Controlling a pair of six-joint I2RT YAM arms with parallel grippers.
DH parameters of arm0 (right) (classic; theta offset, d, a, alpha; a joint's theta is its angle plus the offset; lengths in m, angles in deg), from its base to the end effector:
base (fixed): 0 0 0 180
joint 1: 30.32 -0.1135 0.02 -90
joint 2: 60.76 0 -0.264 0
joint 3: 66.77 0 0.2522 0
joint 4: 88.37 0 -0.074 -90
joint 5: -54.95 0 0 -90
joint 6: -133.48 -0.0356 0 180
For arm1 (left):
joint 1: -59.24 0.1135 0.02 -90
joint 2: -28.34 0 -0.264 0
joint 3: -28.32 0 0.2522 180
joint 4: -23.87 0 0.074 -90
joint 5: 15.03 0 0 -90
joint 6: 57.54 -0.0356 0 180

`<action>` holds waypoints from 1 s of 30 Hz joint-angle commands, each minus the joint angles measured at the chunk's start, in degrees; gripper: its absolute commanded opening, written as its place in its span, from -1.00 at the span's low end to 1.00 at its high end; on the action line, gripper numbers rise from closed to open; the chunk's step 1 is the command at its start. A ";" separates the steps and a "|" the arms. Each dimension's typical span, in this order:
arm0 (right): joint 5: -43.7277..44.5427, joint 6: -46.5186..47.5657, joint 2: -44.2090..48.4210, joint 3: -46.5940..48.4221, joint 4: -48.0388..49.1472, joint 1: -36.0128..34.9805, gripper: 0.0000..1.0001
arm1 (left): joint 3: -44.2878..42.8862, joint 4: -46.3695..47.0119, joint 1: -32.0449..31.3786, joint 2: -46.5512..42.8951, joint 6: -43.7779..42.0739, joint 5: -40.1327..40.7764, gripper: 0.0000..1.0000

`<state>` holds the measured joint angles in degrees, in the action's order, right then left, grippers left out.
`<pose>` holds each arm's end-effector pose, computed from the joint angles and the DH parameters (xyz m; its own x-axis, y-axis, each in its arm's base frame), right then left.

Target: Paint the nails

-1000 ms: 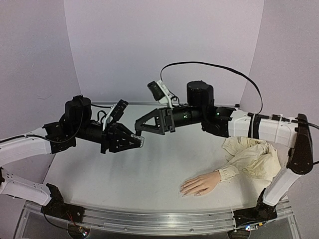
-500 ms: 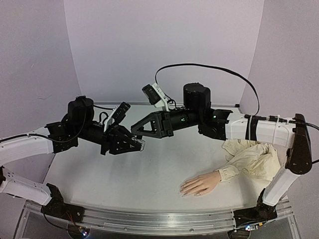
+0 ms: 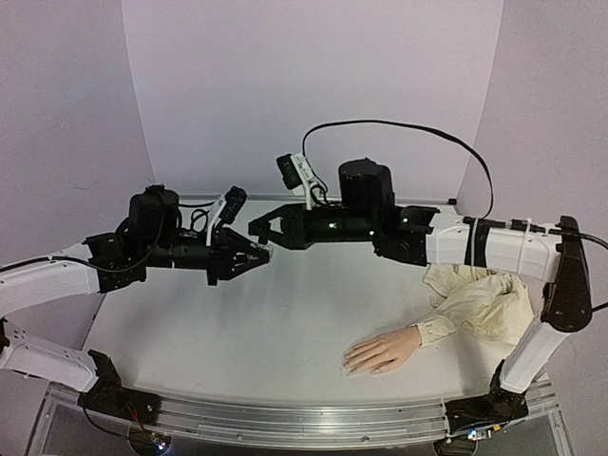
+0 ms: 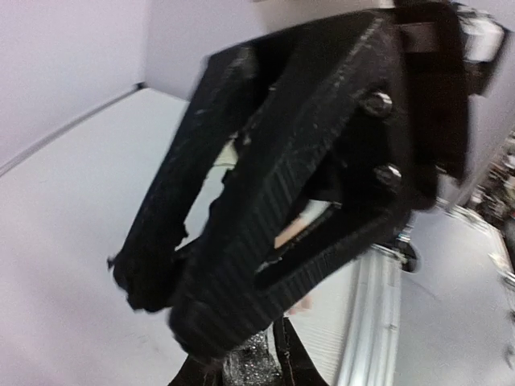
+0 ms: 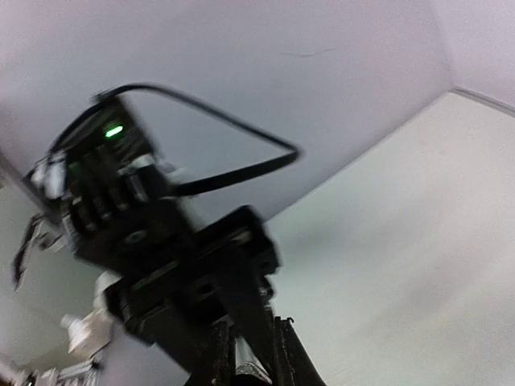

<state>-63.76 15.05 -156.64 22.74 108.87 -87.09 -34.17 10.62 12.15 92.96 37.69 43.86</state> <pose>0.2055 0.3448 0.3680 -0.3815 0.1797 -0.9067 -0.9217 0.0005 0.3879 0.1633 -0.2027 0.3149 -0.2679 0.1736 -0.9477 0.9458 0.2348 -0.2244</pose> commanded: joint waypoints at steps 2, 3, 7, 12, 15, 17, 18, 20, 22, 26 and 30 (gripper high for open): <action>47.18 -10.94 -9.24 11.63 -24.61 -10.60 -1.00 | -5.23 6.96 0.77 1.04 -0.92 39.55 -1.00; 49.87 -13.42 -10.46 12.56 -24.82 -11.81 -1.00 | -5.77 7.62 0.63 1.55 -0.26 39.99 -1.00; 52.20 -12.68 -12.64 17.00 -25.69 -13.21 -1.00 | -5.34 9.16 -1.06 2.17 -0.56 38.33 -1.00; 44.36 -4.86 -8.06 14.22 -19.28 -11.01 -0.94 | -0.01 8.99 -1.29 0.16 -0.75 33.25 -1.00; 36.58 -1.68 -3.19 9.41 -16.13 -7.92 -0.42 | 3.30 7.95 -1.28 -1.67 0.14 31.61 -1.00; 29.40 0.42 -0.30 6.83 -15.01 -5.32 -0.16 | 5.29 7.14 -1.25 -3.27 1.43 31.31 -1.00; 25.32 1.35 1.61 5.35 -14.24 -4.11 -0.03 | 5.74 6.29 -1.25 -3.79 1.66 31.29 -1.00; 15.94 2.88 4.20 2.35 -11.86 -1.50 0.25 | 5.72 4.14 -1.21 -4.56 1.75 28.35 -1.00; 7.35 3.51 6.16 -0.42 -8.95 0.69 0.54 | 5.18 2.79 -1.08 -4.92 1.29 24.33 -1.00; -4.75 3.64 6.51 -1.51 -5.78 2.96 0.94 | 3.26 2.57 -0.55 -5.46 -0.41 6.78 -1.00; -9.80 2.19 5.80 -0.82 -2.53 3.18 0.96 | 0.28 2.55 -0.55 -4.26 -0.67 -8.48 -1.00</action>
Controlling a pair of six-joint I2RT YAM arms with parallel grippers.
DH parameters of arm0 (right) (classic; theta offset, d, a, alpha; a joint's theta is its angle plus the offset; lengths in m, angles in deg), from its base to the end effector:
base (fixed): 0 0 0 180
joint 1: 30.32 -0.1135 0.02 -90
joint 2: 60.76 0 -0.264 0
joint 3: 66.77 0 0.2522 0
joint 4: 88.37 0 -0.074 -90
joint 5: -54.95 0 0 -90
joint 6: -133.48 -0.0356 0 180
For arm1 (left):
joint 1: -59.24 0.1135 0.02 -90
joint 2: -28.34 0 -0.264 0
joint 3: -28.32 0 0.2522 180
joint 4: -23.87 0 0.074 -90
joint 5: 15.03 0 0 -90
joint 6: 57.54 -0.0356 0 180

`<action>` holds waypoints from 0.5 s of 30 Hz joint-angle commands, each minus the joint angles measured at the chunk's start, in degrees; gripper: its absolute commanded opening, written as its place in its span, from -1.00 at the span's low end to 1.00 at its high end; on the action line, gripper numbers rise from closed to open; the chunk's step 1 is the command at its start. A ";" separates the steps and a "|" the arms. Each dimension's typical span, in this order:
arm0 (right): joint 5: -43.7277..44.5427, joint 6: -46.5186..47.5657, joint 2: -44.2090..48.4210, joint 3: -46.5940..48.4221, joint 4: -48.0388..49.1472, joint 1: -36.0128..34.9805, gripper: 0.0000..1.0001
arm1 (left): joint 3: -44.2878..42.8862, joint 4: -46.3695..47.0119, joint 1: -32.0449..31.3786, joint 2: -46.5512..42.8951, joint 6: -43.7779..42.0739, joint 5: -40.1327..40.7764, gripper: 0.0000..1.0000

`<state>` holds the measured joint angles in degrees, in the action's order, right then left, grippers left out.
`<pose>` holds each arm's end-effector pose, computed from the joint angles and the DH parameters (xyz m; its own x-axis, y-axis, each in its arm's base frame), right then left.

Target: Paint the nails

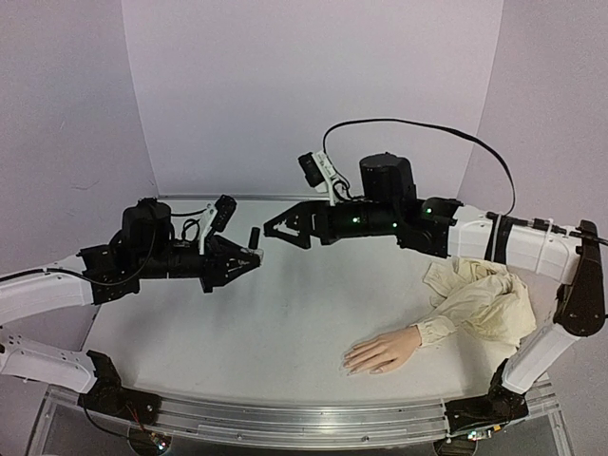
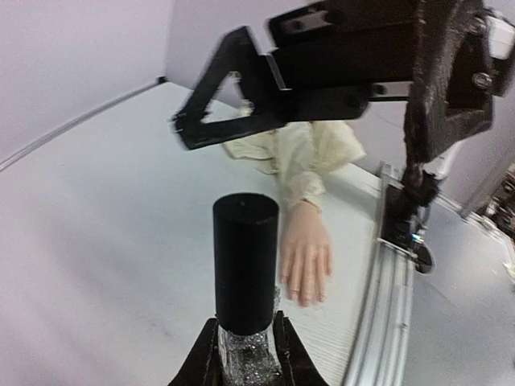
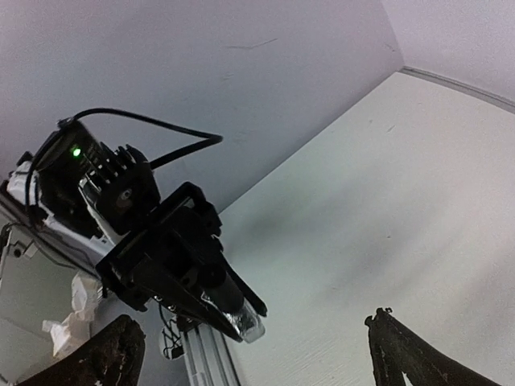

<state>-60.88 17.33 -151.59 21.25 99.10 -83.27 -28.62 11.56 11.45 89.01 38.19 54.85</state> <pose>0.2174 0.3138 0.3737 -0.3880 0.1445 -0.9103 -0.9013 0.1471 0.4075 0.1559 -0.1901 0.2976 -0.2763 0.1651 -0.9468 0.8945 0.4045 -0.1905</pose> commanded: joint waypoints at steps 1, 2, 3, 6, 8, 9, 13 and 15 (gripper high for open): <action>-14.00 -0.77 0.55 0.63 8.91 -0.63 0.96 | -5.78 1.55 0.15 0.26 -0.83 -22.99 -1.00; -15.51 -1.57 0.18 0.69 10.51 -0.62 0.96 | -6.33 1.61 0.15 0.99 -0.43 -25.28 -1.00; -17.25 -2.23 -0.35 0.90 11.92 -0.59 0.93 | -6.98 1.58 0.15 1.72 -0.01 -27.64 -1.00; -20.09 -3.67 -1.81 1.68 14.67 -0.60 0.80 | -8.15 1.54 0.15 3.65 1.36 -31.84 -1.00; -21.65 -4.73 -2.64 2.02 16.45 -0.70 0.67 | -8.47 1.55 0.08 4.33 1.95 -32.58 -1.00; -22.65 -5.49 -3.01 1.99 18.19 -0.74 0.58 | -8.57 1.61 0.11 4.41 2.07 -32.85 -1.00; -24.79 -7.19 -3.97 1.90 21.03 -1.11 0.31 | -8.63 1.60 0.07 4.04 2.09 -32.79 -1.00; -25.24 -7.13 -4.32 1.97 21.13 -1.36 0.14 | -8.83 1.59 0.07 3.92 2.08 -32.85 -1.00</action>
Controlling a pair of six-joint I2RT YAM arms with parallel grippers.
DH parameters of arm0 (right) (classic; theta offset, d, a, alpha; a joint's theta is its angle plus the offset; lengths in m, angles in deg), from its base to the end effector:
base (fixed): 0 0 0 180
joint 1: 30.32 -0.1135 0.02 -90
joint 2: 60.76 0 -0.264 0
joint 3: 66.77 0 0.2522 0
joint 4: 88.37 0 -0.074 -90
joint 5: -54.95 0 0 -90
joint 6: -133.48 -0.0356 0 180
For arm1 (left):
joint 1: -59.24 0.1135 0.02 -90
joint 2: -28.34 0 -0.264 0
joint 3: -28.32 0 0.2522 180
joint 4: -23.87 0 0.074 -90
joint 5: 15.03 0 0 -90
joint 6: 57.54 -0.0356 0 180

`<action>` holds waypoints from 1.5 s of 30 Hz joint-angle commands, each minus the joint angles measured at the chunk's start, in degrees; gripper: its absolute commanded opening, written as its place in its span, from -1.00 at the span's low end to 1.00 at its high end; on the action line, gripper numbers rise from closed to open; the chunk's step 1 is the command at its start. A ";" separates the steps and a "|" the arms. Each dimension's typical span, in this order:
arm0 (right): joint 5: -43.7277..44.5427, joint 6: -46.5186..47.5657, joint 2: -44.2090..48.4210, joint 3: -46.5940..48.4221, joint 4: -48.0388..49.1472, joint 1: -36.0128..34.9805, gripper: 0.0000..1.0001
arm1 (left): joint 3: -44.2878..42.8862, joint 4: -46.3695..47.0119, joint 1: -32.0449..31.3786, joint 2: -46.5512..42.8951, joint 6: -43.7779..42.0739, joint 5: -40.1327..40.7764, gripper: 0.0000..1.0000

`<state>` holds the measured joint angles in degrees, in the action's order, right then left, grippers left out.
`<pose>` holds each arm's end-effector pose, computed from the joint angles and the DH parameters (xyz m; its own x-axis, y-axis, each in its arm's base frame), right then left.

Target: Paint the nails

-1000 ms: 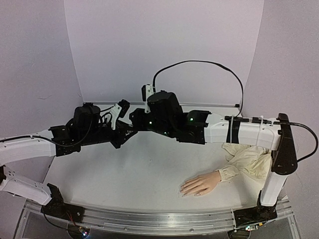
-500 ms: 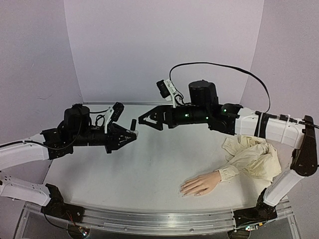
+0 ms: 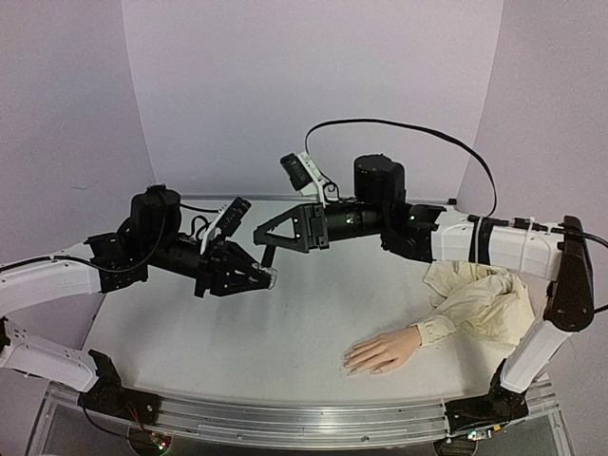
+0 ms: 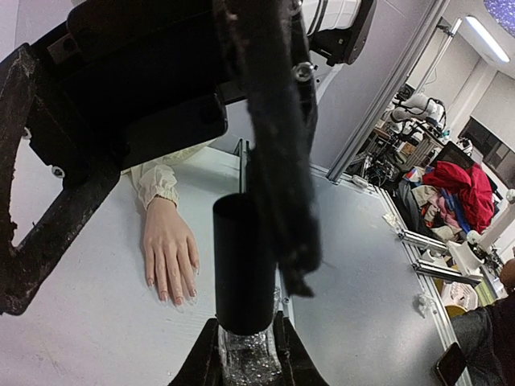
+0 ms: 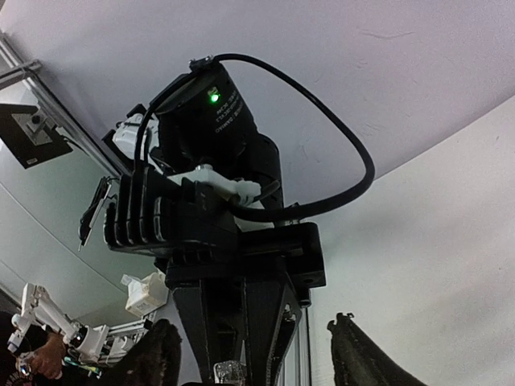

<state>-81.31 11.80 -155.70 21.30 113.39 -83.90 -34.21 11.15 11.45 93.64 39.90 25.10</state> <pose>0.2099 0.3278 0.3717 -0.3801 0.0965 -0.9199 -0.9063 -0.2374 0.3496 0.1512 -0.2072 0.3153 -0.3038 0.2107 -0.9291 0.9410 -0.0862 -0.3273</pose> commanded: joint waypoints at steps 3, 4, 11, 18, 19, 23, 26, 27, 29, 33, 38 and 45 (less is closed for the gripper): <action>-5.64 -1.42 -0.87 2.14 6.92 -1.52 0.01 | -3.64 2.01 0.07 -0.69 0.40 -2.51 -1.00; -5.94 -1.24 -1.05 2.20 6.92 -1.85 -0.04 | -3.76 2.05 0.07 -0.66 0.38 -2.31 -1.00; -5.82 -0.75 -0.39 0.53 6.88 -2.23 -0.42 | -4.66 2.07 0.18 0.08 0.03 -0.71 -1.00; -3.27 -0.18 0.80 -1.59 6.71 -2.23 -1.00 | -6.09 2.05 0.19 1.07 -0.42 1.40 -1.00; -2.32 -0.12 1.07 -1.88 6.63 -2.27 -1.00 | -6.05 2.09 0.16 0.94 -0.96 3.00 -1.00; 11.12 3.39 1.09 -0.54 -2.60 -4.27 -1.00 | -4.98 2.02 0.15 -0.47 -3.81 19.65 -1.00; 37.71 4.25 -0.62 3.39 -14.87 -8.41 -1.00 | -4.24 2.71 -0.05 -0.86 -5.97 41.16 -1.00; 49.83 3.38 -2.14 6.04 -20.70 -10.64 -1.00 | -4.52 3.45 -0.38 -0.19 -7.02 49.75 -1.00; 70.48 -0.50 -5.85 11.94 -29.69 -14.99 -1.00 | -5.39 5.39 -0.79 1.97 -8.61 57.79 -1.00; 77.80 -5.32 -8.60 15.90 -31.80 -17.46 -1.00 | -6.18 8.62 -1.52 5.35 -7.95 59.76 -1.00; 64.59 5.98 -3.26 12.00 -21.78 -16.33 -0.80 | -3.34 8.61 -1.77 5.25 -8.50 51.22 -1.00; 30.61 13.93 7.55 4.77 -18.22 -7.52 0.66 | 3.20 7.08 -1.69 0.23 -7.97 32.33 -1.00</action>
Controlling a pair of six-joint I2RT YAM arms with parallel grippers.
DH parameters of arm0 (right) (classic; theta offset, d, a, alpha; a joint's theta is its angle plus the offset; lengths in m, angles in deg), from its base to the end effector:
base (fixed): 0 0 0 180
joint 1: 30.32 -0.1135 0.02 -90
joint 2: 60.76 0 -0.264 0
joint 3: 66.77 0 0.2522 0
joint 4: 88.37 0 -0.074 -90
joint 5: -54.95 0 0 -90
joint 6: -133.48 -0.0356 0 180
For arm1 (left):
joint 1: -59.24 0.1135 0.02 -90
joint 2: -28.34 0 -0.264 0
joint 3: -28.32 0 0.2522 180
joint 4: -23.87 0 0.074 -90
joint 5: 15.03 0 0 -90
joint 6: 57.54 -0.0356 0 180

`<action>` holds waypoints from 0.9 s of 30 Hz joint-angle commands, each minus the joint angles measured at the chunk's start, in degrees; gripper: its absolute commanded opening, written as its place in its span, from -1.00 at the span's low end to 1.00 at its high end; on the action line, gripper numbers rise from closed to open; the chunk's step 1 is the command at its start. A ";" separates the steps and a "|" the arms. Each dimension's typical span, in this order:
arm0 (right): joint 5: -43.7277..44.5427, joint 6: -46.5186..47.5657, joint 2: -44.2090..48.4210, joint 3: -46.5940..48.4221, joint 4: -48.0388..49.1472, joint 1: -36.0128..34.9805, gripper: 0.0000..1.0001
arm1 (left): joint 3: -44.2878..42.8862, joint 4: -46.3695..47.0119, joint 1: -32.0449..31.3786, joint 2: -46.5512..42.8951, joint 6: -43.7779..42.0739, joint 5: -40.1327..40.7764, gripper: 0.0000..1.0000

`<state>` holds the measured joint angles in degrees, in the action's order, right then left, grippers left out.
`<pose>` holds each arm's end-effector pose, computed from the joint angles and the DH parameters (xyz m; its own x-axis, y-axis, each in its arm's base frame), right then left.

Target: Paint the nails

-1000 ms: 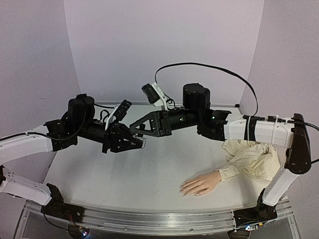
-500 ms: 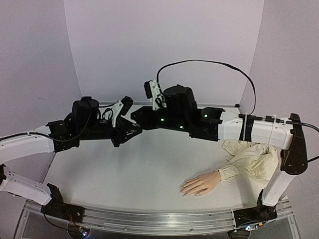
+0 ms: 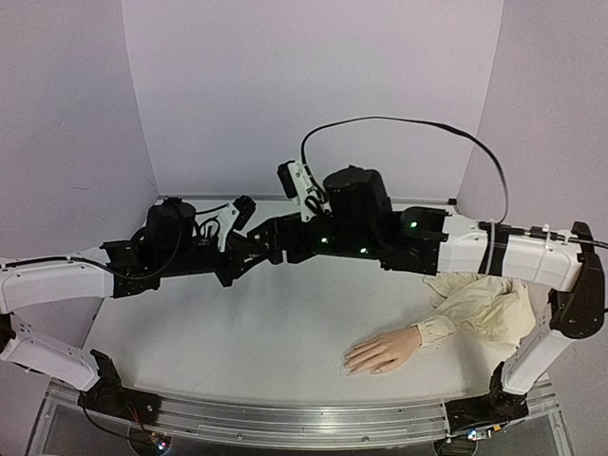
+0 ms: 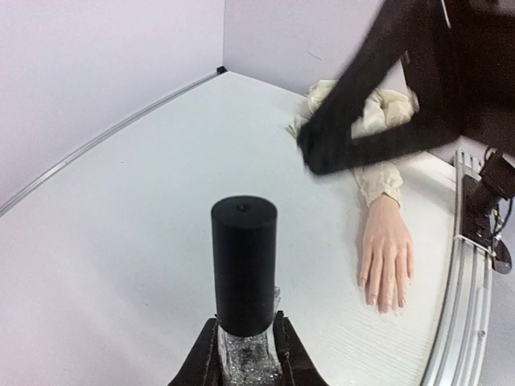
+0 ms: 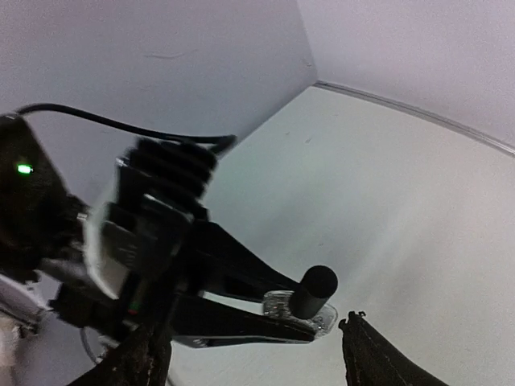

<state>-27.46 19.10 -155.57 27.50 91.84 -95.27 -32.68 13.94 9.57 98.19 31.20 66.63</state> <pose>0.1752 0.3637 0.3736 -0.3498 0.2179 -0.9111 -0.7660 0.4934 0.4121 0.1784 -0.2181 0.2874 -0.1898 0.2571 -0.9476 0.8475 0.5301 -0.0259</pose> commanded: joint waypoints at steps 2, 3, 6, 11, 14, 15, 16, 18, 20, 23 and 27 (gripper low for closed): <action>-32.57 7.75 8.94 -2.73 3.46 6.21 0.94 | 2.72 4.16 0.19 -5.98 2.36 -16.67 -1.00; -36.79 7.80 9.21 -3.14 3.69 7.32 0.96 | 2.84 4.21 0.19 -6.72 2.70 -19.90 -1.00; -44.23 6.60 8.91 -3.52 5.04 9.71 0.86 | 2.31 4.17 0.19 -8.60 3.88 -28.37 -1.00; -54.79 3.51 7.26 -3.98 12.36 9.91 0.61 | -0.81 4.21 0.19 -8.64 6.56 -38.24 -1.00; -60.27 0.50 5.60 -3.95 17.52 9.68 0.51 | -2.49 4.18 0.19 -7.99 7.55 -39.97 -1.00; -61.41 0.06 4.97 -3.99 18.46 9.38 0.47 | -2.81 4.16 0.19 -7.85 7.62 -40.33 -1.00; -62.18 0.01 4.60 -3.93 18.87 8.97 0.46 | -3.10 4.17 0.20 -7.62 7.67 -40.55 -1.00; -62.96 0.05 3.65 -3.56 19.07 8.10 0.39 | -3.57 4.17 0.19 -7.21 7.68 -40.88 -1.00; -62.89 0.01 3.23 -3.54 19.07 7.89 0.25 | -4.00 4.17 0.19 -6.91 7.77 -41.49 -1.00; -61.82 0.30 3.54 -4.06 19.51 7.83 0.02 | -4.25 4.16 0.19 -6.34 7.95 -42.39 -1.00; -61.56 0.08 3.28 -4.30 20.07 7.89 -0.45 | -4.17 4.16 0.18 -5.97 7.93 -42.99 -1.00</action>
<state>-86.52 19.36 -152.70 23.13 106.90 -87.27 -34.02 15.21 9.66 91.93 38.54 25.50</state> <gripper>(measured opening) 0.370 0.176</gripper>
